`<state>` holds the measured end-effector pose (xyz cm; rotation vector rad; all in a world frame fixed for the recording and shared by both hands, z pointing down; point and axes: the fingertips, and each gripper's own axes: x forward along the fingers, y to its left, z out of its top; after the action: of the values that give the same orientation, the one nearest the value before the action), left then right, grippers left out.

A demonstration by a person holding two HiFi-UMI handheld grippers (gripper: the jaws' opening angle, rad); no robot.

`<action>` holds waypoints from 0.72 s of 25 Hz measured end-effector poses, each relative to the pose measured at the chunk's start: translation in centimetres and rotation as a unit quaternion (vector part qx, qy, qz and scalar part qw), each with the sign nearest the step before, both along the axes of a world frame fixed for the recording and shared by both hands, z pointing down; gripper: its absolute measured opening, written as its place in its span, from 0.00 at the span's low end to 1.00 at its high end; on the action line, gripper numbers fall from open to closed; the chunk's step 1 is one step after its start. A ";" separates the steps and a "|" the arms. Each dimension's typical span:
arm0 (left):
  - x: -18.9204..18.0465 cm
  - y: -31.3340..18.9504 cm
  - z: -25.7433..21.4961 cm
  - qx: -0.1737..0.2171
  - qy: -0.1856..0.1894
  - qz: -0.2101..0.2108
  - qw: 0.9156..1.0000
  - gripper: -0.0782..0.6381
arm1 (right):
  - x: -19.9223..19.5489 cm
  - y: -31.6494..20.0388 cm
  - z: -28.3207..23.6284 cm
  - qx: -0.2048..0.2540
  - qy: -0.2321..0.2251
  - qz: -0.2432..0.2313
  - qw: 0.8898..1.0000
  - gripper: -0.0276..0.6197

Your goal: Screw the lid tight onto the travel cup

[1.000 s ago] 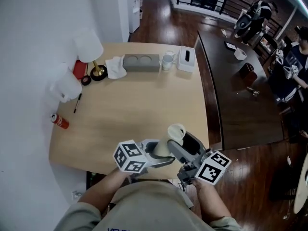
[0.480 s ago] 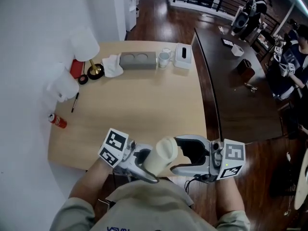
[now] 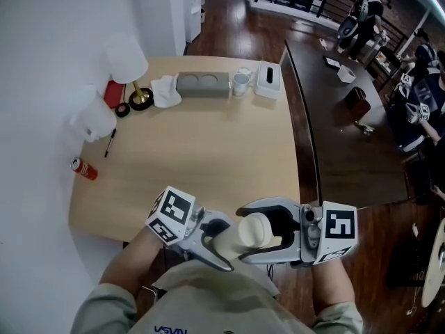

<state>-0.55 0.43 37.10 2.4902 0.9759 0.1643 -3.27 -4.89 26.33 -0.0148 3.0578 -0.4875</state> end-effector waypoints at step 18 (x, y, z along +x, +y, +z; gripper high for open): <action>3.4 -5.4 4.2 0.237 -0.050 -0.275 0.930 0.55 | 2.2 -3.4 3.4 0.046 0.065 0.214 0.974 0.49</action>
<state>2.80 -4.99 41.27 3.0483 0.1715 0.3769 -1.05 -8.28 29.73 -0.7113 3.0588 -0.3253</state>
